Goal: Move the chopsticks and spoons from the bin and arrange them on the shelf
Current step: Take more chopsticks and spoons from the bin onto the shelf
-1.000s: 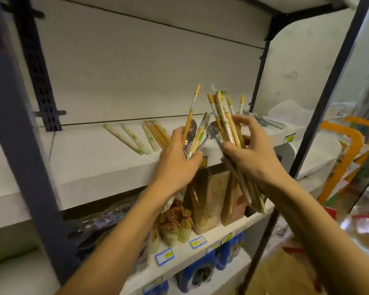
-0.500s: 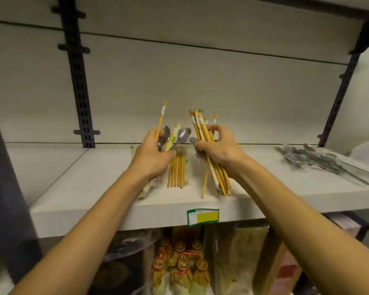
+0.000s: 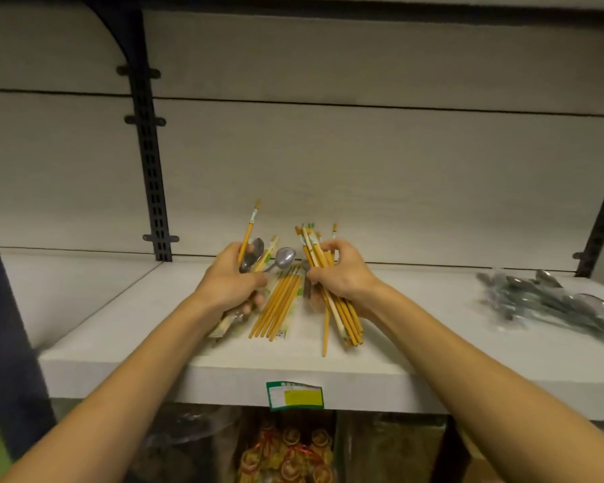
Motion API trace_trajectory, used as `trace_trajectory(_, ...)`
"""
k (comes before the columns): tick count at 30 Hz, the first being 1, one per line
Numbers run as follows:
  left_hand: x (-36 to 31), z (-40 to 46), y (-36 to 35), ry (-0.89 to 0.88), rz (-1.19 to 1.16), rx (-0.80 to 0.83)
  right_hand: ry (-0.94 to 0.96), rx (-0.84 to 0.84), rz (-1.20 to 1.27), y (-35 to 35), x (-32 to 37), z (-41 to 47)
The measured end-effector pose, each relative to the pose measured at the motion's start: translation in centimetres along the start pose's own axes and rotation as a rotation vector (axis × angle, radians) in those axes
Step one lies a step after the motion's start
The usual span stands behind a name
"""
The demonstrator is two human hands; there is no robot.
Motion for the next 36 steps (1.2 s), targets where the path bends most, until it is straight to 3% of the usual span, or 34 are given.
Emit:
trace_trajectory(13,1.4,1.3,-0.2,0.022,-0.146,0.071,-0.011,0.081,-0.118,0.0,-0.7,2.0)
trace_trajectory(19,1.4,1.5,0.3,0.061,-0.156,0.028,-0.045,0.133,-0.104,-0.7,-1.6,2.0)
trace_trajectory(22,1.5,1.5,0.2,0.063,-0.094,0.028,-0.036,0.092,-0.026,-1.0,-2.1,2.4)
trace_trajectory(36,0.9,0.7,-0.1,0.018,-0.028,0.018,0.214,-0.207,-0.146,-0.2,-2.2,3.1)
Point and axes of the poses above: each hand's wrist, its own z-axis towards the middle knuckle, its own y-axis out of the back of the hand, x = y × z, the point moved 3 cm from there along z, towards the middle knuckle, and after that the axes turned 2 degrees about -y, right-handed, at the moved point
